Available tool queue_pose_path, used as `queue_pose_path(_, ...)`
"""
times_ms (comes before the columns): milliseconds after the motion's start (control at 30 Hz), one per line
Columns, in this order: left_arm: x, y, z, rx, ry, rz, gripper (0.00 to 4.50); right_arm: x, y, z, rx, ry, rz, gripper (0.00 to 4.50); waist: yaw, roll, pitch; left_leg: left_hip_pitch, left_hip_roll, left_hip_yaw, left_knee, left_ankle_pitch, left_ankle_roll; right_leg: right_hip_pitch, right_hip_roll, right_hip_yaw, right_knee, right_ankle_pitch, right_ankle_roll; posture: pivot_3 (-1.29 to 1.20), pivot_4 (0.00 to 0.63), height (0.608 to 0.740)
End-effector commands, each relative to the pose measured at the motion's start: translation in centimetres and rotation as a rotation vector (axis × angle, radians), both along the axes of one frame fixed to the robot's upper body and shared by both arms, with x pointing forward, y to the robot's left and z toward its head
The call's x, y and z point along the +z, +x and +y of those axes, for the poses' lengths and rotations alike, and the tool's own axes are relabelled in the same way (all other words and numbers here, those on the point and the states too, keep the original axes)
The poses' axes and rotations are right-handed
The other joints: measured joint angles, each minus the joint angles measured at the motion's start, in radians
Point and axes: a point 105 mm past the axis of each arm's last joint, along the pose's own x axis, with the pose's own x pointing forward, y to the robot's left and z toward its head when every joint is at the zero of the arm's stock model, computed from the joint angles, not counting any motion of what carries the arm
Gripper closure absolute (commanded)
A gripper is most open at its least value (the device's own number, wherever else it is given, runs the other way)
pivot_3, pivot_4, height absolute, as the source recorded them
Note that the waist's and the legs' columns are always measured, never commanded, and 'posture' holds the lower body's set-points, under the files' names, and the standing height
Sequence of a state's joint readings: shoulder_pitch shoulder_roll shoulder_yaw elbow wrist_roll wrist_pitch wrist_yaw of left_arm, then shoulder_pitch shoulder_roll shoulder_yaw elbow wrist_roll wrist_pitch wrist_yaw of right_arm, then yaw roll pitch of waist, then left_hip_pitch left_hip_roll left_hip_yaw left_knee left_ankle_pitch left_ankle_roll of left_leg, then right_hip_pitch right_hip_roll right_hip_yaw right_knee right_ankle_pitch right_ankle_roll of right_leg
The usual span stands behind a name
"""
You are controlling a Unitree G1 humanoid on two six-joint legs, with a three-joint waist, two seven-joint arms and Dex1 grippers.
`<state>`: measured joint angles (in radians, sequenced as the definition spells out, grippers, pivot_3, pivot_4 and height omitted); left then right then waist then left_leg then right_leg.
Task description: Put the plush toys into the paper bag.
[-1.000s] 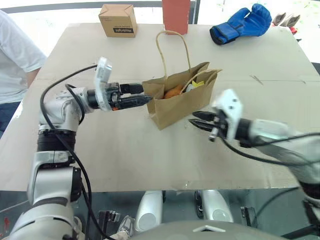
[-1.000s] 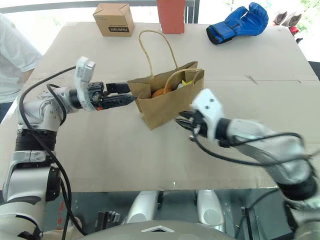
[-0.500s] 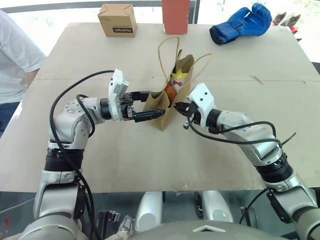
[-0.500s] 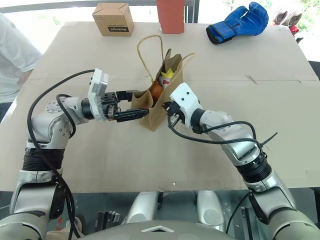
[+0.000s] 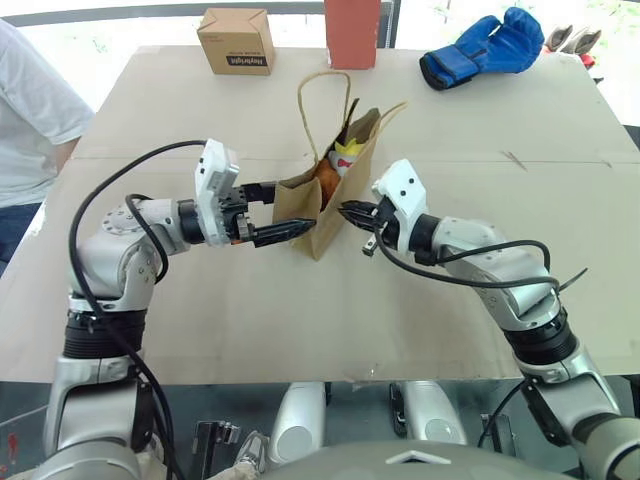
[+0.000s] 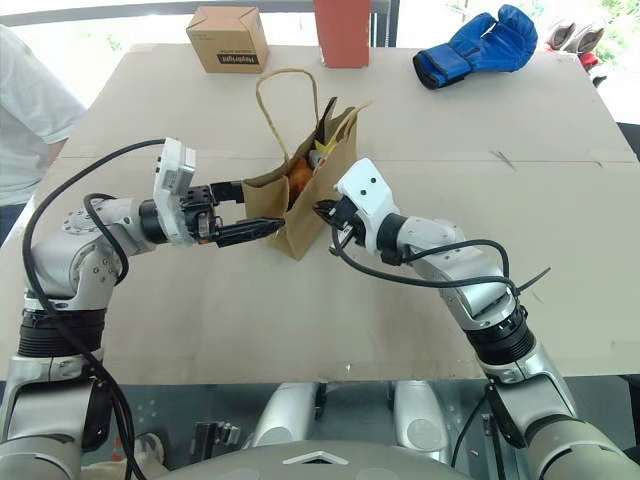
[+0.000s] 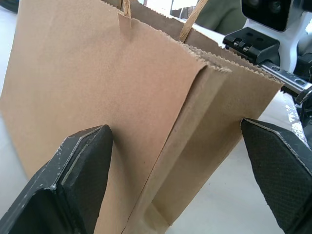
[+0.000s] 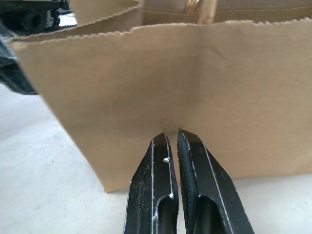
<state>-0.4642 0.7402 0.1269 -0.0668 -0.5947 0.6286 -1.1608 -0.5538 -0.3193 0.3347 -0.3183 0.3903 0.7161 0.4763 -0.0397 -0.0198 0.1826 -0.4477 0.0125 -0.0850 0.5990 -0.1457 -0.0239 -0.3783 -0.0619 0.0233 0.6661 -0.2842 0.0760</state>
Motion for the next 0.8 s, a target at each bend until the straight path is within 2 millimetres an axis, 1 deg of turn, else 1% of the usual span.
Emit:
queue_pose_path(33,1.8,-0.3,1.0,0.008,-0.007,-0.056,0.00,2.0,-0.4,0.0,0.025,0.028,-0.070,4.46,0.000,0.000,0.000,0.000,0.000,0.000,0.000,0.000,0.000,0.000,0.000,0.000,0.000,0.000,0.000,0.00,0.150,0.740)
queue_pose_path(133,2.0,-0.5,1.6,0.004,0.003,-0.038,0.00,2.1,-0.4,0.1,0.035,0.026,-0.074,4.46,0.000,0.000,0.000,0.000,0.000,0.000,0.000,0.000,0.000,0.000,0.000,0.000,0.000,0.000,0.000,0.00,0.150,0.740)
queue_pose_path(267,1.7,-0.9,1.2,-0.013,0.021,-0.040,0.00,2.4,-0.4,0.2,0.045,0.027,-0.083,4.46,0.000,0.000,0.000,0.000,0.000,0.000,0.000,0.000,0.000,0.000,0.000,0.000,0.000,0.000,0.000,0.00,0.150,0.740)
queue_pose_path(367,1.2,-1.5,0.8,-0.009,0.036,-0.043,0.00,3.1,-0.7,0.5,0.062,0.050,-0.091,4.46,0.000,0.000,0.000,0.000,0.000,0.000,0.000,0.000,0.000,0.000,0.000,0.000,0.000,0.000,0.000,0.00,0.150,0.740)
queue_pose_path(467,1.2,-1.6,1.3,0.053,0.031,-0.054,0.00,3.5,-1.1,0.8,0.091,0.072,-0.090,4.46,0.000,0.000,0.000,0.000,0.000,0.000,0.000,0.000,0.000,0.000,0.000,0.000,0.000,0.000,0.000,0.00,0.150,0.740)
queue_pose_path(533,0.8,-1.8,1.3,0.087,0.052,-0.065,0.00,3.6,-1.2,0.9,0.104,0.087,-0.085,4.46,-0.001,0.000,0.000,0.000,0.000,0.000,0.000,0.000,0.000,0.000,0.000,0.001,0.000,0.000,0.000,0.00,0.150,0.740)
queue_pose_path(600,0.5,-1.2,1.1,0.163,0.037,-0.087,0.00,3.6,-1.3,1.0,0.114,0.093,-0.082,4.46,0.000,0.001,0.000,0.000,0.000,0.000,0.000,0.000,0.000,0.000,0.000,0.001,0.001,0.000,0.000,0.00,0.150,0.740)
queue_pose_path(667,0.3,-0.6,0.7,0.246,0.002,-0.085,0.00,3.6,-1.2,1.2,0.120,0.093,-0.079,4.46,0.004,0.000,0.000,0.001,0.000,0.000,0.000,0.000,0.000,0.000,0.000,0.001,0.001,0.000,0.000,0.00,0.150,0.740)
queue_pose_path(800,-0.4,-0.4,-0.7,0.335,-0.036,-0.095,0.00,3.5,-1.3,1.3,0.129,0.095,-0.074,4.46,0.004,0.000,0.000,0.000,0.000,0.001,0.001,0.000,0.000,0.000,0.000,0.001,0.001,0.000,0.000,0.00,0.150,0.740)
